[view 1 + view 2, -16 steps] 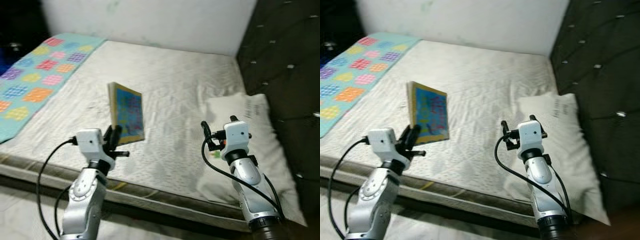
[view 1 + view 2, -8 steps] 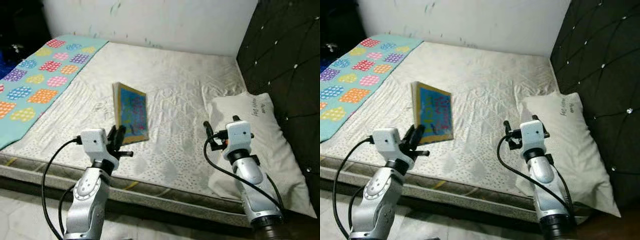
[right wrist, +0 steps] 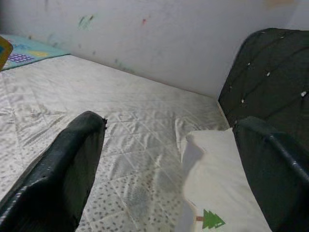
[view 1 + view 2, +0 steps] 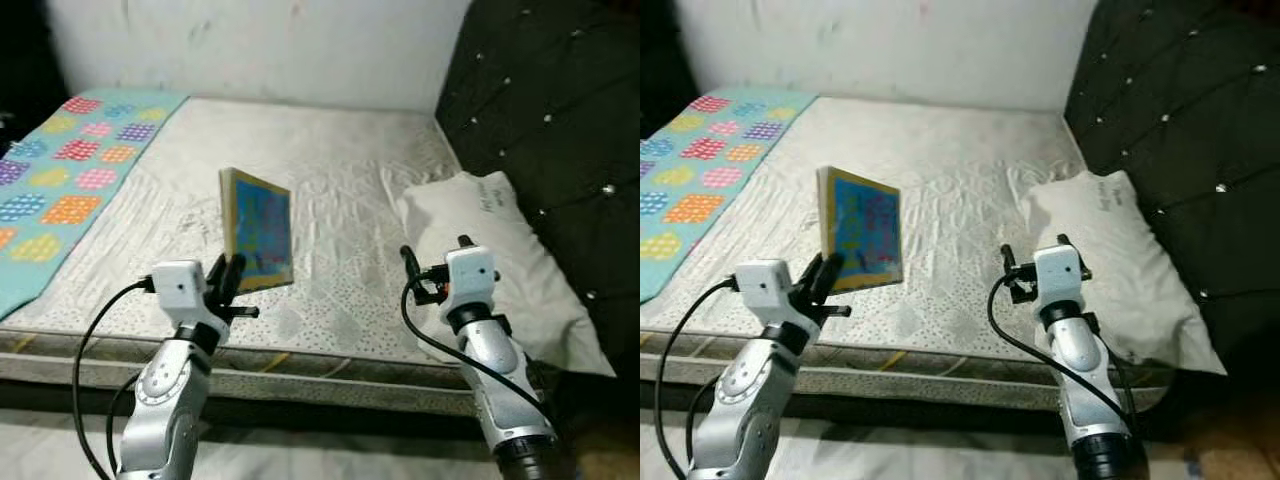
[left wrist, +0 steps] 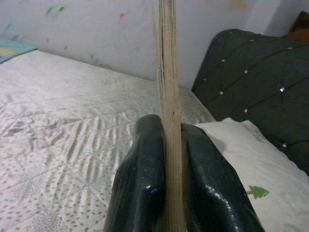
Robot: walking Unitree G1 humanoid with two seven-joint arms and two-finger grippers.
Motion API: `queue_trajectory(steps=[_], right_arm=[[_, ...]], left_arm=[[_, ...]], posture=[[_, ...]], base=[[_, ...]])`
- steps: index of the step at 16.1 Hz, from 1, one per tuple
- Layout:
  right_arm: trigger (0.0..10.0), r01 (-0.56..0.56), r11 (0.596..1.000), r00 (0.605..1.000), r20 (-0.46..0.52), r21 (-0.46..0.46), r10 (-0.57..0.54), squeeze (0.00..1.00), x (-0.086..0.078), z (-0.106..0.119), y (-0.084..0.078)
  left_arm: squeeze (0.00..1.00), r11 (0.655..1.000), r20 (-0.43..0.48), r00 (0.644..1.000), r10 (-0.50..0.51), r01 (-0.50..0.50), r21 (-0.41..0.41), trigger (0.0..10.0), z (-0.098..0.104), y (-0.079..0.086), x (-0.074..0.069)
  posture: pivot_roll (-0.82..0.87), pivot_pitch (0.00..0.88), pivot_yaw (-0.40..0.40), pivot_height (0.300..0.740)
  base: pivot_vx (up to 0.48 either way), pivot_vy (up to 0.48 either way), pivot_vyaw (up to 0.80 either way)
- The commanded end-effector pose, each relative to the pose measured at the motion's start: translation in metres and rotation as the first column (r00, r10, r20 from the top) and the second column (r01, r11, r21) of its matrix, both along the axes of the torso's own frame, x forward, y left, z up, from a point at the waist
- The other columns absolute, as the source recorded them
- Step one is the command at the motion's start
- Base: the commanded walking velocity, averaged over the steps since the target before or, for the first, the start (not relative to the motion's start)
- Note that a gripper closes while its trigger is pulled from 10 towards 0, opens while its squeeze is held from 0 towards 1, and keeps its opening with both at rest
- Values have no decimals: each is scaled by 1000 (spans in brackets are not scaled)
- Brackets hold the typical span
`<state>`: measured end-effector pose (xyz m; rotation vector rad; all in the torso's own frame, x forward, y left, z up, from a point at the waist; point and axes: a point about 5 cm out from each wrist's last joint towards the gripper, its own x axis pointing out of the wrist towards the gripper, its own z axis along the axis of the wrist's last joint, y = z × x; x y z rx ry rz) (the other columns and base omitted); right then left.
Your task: Clean up the room
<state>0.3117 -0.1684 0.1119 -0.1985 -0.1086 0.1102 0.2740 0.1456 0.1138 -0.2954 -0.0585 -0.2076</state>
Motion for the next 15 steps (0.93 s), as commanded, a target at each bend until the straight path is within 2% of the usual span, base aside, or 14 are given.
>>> queue_trajectory(steps=[1, 15], right_arm=[[10000, 13, 1000, 1000, 5, 2, -13, 0, 2, 2, -3], [10000, 19, 1000, 1000, 6, 1, -19, 0, 1, 1, -3]], left_arm=[[0, 1000, 71, 997, -20, 20, -11, 10000, 15, -5, 3], [0, 1000, 70, 997, -25, 26, -8, 10000, 14, -5, 2]], posture=[[-29, 34, -10, 740], [-29, 36, -8, 740]], base=[[304, 0, 0], [302, 0, 0]])
